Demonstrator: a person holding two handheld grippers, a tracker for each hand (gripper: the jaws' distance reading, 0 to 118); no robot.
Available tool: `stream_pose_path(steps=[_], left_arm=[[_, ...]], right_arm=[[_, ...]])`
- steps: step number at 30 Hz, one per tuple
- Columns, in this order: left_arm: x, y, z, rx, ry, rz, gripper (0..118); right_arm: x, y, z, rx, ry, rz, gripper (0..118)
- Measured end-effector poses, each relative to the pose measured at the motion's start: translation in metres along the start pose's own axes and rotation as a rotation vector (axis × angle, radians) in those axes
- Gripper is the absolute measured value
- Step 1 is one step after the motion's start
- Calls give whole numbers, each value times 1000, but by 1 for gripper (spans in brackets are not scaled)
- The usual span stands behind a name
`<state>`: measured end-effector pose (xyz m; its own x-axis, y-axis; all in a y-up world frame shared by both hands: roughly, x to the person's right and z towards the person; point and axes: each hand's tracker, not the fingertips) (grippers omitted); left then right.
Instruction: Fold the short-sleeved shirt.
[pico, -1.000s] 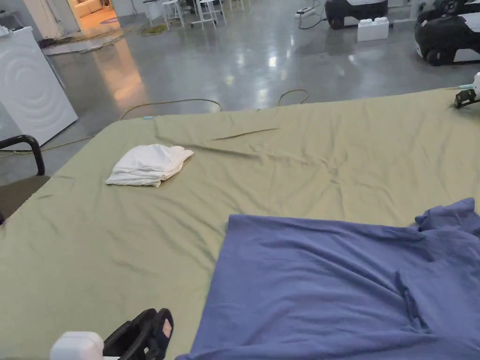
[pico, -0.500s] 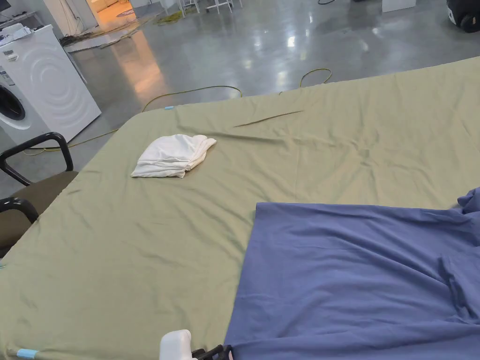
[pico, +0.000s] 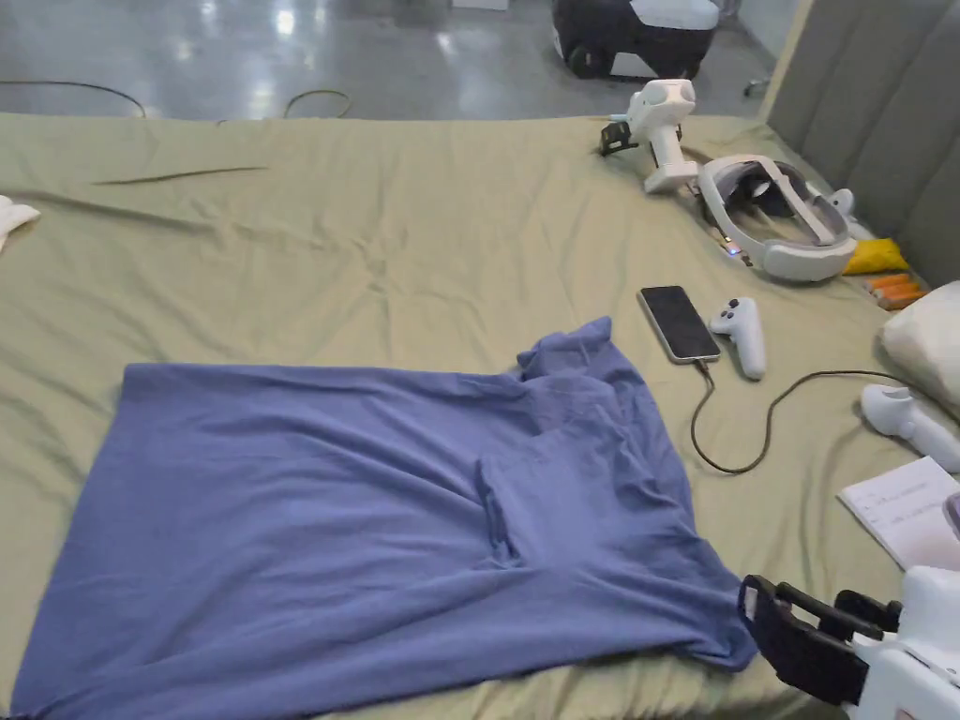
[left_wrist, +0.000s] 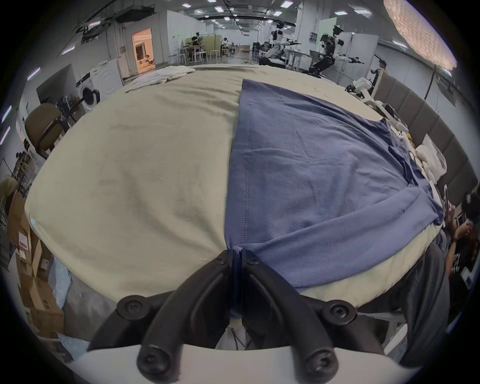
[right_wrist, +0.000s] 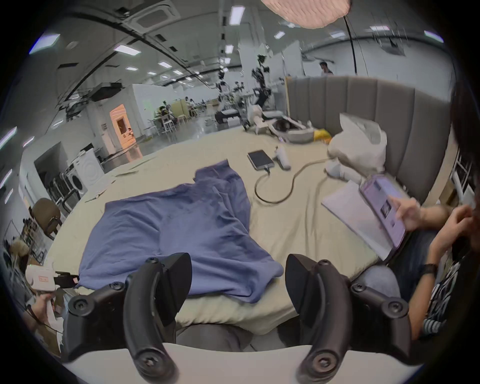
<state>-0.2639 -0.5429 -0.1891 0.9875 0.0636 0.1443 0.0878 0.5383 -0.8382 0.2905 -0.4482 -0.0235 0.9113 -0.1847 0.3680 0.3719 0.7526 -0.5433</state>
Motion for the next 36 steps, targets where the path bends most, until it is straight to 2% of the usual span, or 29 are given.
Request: stream_pose_path(steps=[1, 7, 8, 9, 10, 11, 12, 14, 17, 21, 25, 30, 34, 36], left_arm=[[0, 0, 0, -2, -4, 16, 8], [4, -2, 3, 7, 4, 24, 8], [3, -1, 3, 5, 4, 24, 8], [4, -1, 4, 3, 3, 25, 8], [4, -1, 4, 2, 1, 26, 8], [5, -1, 5, 2, 1, 27, 8], [4, 0, 5, 2, 0, 28, 8], [5, 0, 6, 2, -2, 33, 8], [0, 2, 13, 13, -15, 43, 8], [-12, 5, 49, 183, -72, 155, 8], [-11, 44, 68, 258, -108, 116, 8], [-1, 118, 36, 267, -83, -25, 8], [-3, 169, -10, 221, -67, -25, 8], [-1, 184, -29, 185, -53, -5, 8]], right_arm=[[13, -3, -15, -29, -4, 2, 79], [41, -5, -90, -161, -13, -13, 77], [44, -6, -100, -179, -12, -13, 73], [45, -9, -108, -206, -10, -19, 63], [48, -13, -116, -240, -3, -19, 52], [49, -16, -120, -265, 4, 1, 34], [49, -19, -121, -258, 9, 11, 23], [42, -24, -113, -235, 1, 22, 19], [36, -24, -93, -177, 21, -9, 17], [29, -17, -48, -50, 43, -29, 17], [20, 1, -35, 2, 49, 28, 17], [10, 50, -83, -6, 55, -4, 17], [2, 85, -140, -92, -25, -2, 17], [-2, 94, -163, -149, -35, 1, 17]])
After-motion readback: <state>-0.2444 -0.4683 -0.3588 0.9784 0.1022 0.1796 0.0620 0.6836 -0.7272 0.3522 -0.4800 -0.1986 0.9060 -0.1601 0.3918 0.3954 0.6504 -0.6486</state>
